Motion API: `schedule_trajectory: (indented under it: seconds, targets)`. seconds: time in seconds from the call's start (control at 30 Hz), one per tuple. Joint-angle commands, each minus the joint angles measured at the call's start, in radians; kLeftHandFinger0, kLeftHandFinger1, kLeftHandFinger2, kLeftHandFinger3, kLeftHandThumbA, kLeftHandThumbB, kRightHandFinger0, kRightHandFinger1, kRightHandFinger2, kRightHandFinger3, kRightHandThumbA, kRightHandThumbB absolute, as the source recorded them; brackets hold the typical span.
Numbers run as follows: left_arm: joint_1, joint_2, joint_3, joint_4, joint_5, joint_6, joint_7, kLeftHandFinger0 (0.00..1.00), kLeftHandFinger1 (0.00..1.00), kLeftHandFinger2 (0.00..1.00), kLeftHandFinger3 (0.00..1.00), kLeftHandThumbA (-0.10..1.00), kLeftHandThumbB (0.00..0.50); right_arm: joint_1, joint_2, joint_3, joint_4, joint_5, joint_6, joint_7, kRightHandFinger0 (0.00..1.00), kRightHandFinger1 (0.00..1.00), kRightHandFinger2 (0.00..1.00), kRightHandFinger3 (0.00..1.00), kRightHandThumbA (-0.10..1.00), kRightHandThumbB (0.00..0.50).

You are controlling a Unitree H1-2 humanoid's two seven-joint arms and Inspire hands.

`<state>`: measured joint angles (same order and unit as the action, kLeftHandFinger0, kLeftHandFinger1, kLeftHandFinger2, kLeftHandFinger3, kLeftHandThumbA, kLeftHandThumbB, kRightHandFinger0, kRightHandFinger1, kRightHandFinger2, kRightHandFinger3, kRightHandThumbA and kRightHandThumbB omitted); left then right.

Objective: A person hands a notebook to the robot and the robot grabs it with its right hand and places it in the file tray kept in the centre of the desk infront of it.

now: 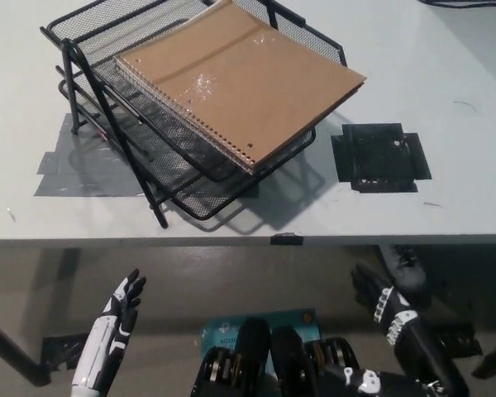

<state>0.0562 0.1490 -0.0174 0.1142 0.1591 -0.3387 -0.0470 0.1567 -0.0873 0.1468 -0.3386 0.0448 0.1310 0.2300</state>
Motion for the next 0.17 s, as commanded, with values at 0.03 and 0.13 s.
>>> schedule_trajectory:
  seconds: [0.03,0.13]
  targets:
    - [0.001,0.012,-0.01,-0.026,-0.013,-0.083,-0.003,1.0,1.0,1.0,1.0,1.0,0.452,-0.008,0.001,0.004,0.099,-0.071,-0.178,-0.038,1.0,1.0,1.0,1.0,1.0,0.34]
    - [0.005,0.011,-0.009,-0.025,-0.014,-0.085,-0.001,1.0,1.0,1.0,1.0,1.0,0.45,-0.012,-0.001,0.006,0.11,-0.074,-0.191,-0.037,1.0,1.0,1.0,1.0,1.0,0.34]
